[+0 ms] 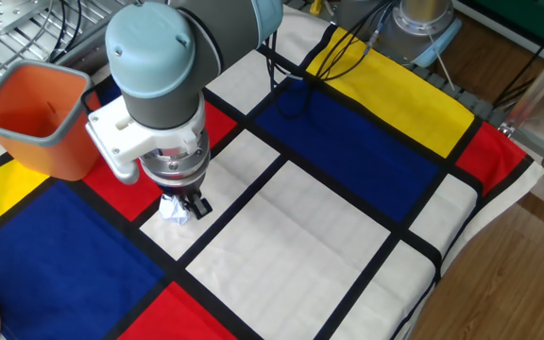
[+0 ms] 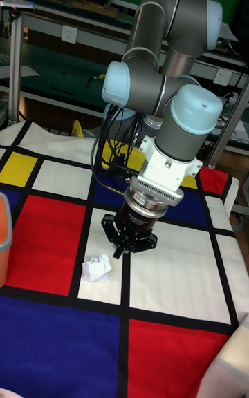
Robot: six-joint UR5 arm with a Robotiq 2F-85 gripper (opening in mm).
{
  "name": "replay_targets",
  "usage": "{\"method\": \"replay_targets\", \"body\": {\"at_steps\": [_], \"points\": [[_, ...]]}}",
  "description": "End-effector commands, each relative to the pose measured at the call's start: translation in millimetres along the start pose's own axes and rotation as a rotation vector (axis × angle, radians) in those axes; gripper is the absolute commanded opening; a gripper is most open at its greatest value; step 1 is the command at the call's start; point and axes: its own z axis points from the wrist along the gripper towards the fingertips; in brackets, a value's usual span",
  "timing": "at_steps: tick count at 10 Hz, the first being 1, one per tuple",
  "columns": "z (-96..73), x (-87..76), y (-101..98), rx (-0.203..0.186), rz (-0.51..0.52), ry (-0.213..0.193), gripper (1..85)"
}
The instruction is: Put the garbage in the trash can
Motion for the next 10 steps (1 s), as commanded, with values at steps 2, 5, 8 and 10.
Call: {"method": "replay_targets", "body": {"at_steps": [2, 5, 8, 10], "points": [[-0.9, 0.8, 0.8, -0.007, 0.002, 0.005, 1.0], [-0.9, 1.2, -0.6, -0.002, 0.001, 0.007, 1.0], [-0.9, 1.8, -1.6, 0.002, -0.002, 0.009, 1.0], [-0.9, 3.5, -1.6, 0.002, -0.016, 0.016, 1.0]]}}
